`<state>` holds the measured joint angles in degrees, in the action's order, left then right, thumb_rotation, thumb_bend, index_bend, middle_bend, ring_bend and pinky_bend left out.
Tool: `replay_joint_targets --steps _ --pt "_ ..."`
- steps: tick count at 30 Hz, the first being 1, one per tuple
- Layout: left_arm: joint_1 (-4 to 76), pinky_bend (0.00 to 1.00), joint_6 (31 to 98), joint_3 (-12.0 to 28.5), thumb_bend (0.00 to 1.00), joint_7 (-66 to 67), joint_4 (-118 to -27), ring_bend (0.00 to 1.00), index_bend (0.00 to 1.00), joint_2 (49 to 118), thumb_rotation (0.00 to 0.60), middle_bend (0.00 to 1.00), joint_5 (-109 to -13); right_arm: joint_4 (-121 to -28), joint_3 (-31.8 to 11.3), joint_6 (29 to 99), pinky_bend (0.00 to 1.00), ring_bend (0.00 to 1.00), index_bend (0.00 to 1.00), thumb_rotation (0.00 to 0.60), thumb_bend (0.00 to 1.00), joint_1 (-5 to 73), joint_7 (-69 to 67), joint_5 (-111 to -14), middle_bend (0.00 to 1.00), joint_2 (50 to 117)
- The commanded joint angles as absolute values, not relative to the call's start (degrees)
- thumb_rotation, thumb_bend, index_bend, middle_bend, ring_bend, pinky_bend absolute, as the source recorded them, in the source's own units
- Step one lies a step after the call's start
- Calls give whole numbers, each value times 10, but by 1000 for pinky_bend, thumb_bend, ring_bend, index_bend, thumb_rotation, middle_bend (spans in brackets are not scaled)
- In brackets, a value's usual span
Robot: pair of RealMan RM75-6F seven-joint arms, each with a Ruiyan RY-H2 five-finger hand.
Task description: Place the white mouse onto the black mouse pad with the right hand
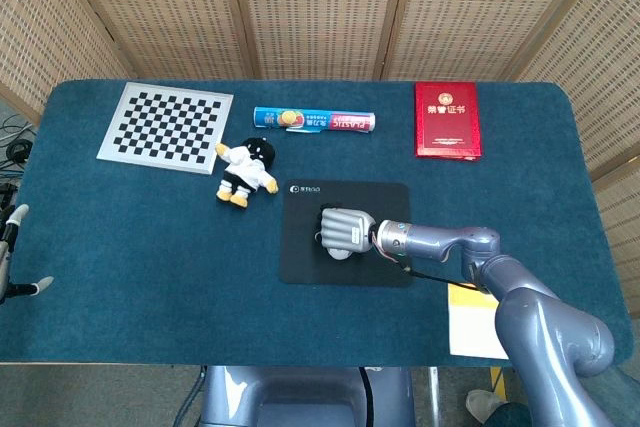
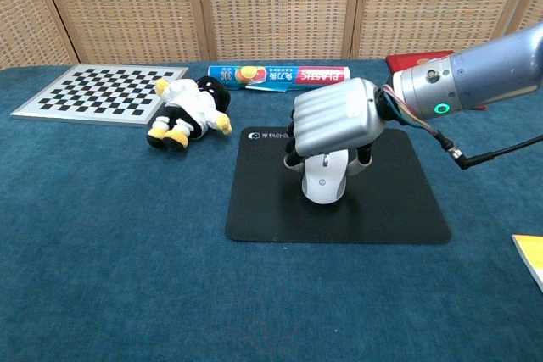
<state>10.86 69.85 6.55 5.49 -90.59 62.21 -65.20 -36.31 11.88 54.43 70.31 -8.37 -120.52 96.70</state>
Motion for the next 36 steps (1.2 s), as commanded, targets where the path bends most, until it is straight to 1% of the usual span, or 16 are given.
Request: replay_joint_targets --steps 1,3,4,5,6,7,8,9,10,13,18,22,26,29,31,36 --pt "109 0 697 66 0 55 -904 0 0 623 600 0 -650 -337 131 553 465 386 592 600 1000 707 -96 -1207 576 983" --pt "110 0 695 66 0 55 -903 0 0 623 600 0 -648 -326 137 556 465 330 527 600 987 709 -100 -1207 478 987" --pt "110 0 693 66 0 54 -902 0 0 623 600 0 -647 -321 140 558 465 273 436 600 917 711 -101 -1208 376 989" --pt "111 0 692 66 0 53 -902 0 0 622 600 0 -646 -316 144 561 460 206 323 600 812 712 -102 -1209 258 991" --pt "111 0 692 67 0 53 -901 0 0 622 600 0 -646 -310 148 564 448 159 253 600 729 713 -98 -1212 182 992" --pt "111 0 692 67 0 52 -901 0 0 622 600 0 -646 -304 150 566 410 91 174 600 622 713 -92 -1213 88 994" --pt "111 0 692 67 0 51 -901 0 0 622 600 0 -645 -298 151 567 355 40 127 600 557 713 -83 -1213 30 996" --pt "110 0 693 67 0 50 -902 0 0 621 600 0 -646 -295 152 567 313 18 110 600 523 713 -76 -1211 11 997" --pt "110 0 693 67 0 50 -902 0 0 621 600 0 -646 -293 153 568 249 0 100 600 486 713 -72 -1210 0 998" --pt "109 0 695 66 0 48 -903 0 0 620 600 0 -649 -292 158 574 162 0 100 600 451 715 -60 -1209 0 996" --pt "108 0 698 65 0 47 -905 0 0 619 600 0 -652 -306 166 594 101 0 100 600 417 718 -44 -1211 0 980" --pt "107 0 699 63 0 42 -908 0 0 617 600 0 -659 -339 157 625 68 0 100 600 414 713 -10 -1200 0 943" --pt "106 0 699 62 0 28 -909 0 0 612 600 0 -667 -429 134 660 65 0 100 600 414 684 45 -1166 0 866" --pt "104 0 701 60 0 16 -910 0 0 608 600 0 -677 -519 116 691 65 0 100 600 411 635 85 -1122 0 798" --pt "101 0 707 58 0 8 -911 0 0 606 600 0 -688 -583 101 712 65 0 100 600 383 587 110 -1075 0 755" --pt "94 0 737 54 0 8 -911 0 0 612 600 0 -719 -706 67 751 65 0 100 600 290 484 119 -954 0 700"
